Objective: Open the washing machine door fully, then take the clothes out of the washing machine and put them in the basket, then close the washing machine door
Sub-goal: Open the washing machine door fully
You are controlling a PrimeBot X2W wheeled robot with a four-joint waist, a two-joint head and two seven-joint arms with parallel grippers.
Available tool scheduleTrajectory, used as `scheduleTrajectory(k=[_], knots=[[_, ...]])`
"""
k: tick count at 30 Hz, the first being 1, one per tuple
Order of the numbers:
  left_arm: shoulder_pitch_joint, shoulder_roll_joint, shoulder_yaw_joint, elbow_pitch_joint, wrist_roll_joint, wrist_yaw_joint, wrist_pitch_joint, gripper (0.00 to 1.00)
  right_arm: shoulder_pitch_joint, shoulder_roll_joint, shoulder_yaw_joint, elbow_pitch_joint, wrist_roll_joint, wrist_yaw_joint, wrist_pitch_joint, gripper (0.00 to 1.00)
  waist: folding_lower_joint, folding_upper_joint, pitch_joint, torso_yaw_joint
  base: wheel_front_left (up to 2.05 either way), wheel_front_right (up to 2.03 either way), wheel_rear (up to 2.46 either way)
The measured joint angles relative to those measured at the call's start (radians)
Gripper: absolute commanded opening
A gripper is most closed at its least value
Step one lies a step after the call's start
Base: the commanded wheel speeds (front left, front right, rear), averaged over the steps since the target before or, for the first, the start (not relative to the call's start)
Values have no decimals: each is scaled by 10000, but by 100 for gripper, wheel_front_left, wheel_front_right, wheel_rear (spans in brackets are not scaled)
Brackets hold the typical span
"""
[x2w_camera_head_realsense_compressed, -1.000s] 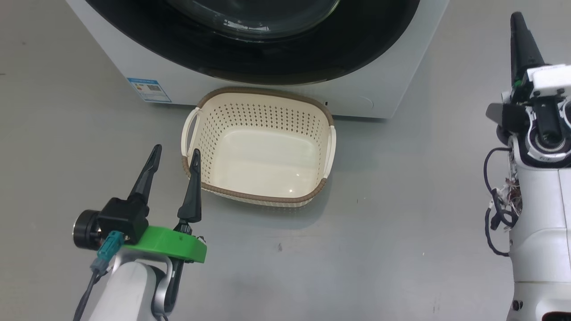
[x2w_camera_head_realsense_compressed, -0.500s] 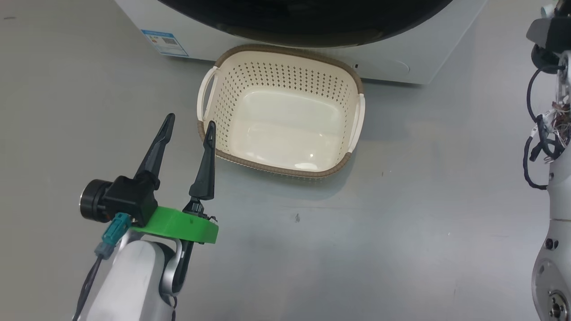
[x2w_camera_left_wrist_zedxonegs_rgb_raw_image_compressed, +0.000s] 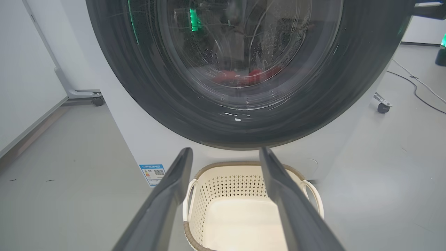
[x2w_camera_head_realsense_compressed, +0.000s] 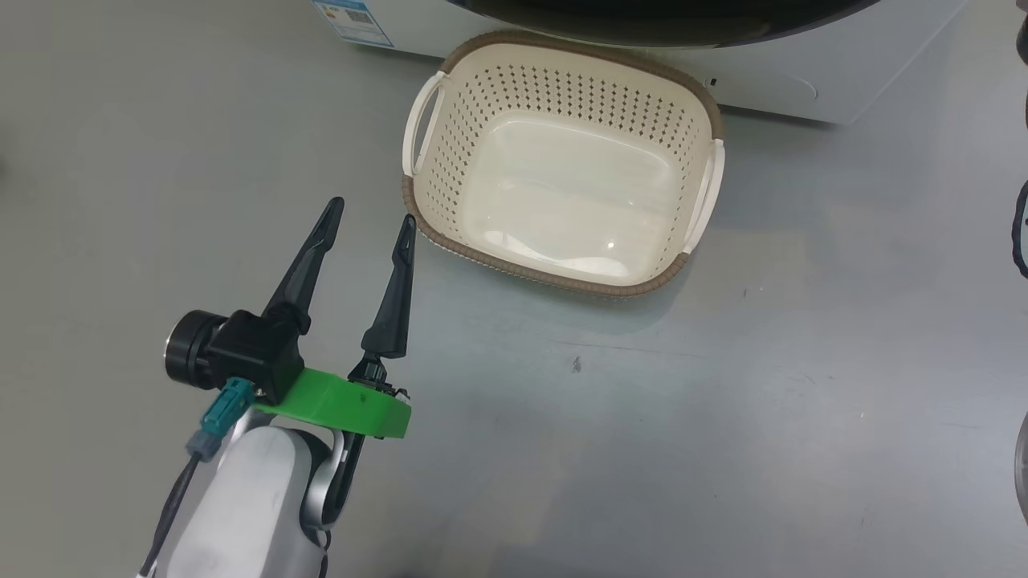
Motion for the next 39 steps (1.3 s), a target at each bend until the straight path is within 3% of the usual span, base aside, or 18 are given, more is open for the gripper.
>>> scheduleTrajectory(k=[28,39], knots=[[-156,-31,-514,-77,-309,136,0,100,-743,-474,176,1076,844,44,2161,0,0,0,146,27,0,0,0],[-158,-31,-529,44,-307,251,0,100,-297,-305,458,1469,1141,474,3001,0,0,0,-138,-166,0,0,0]])
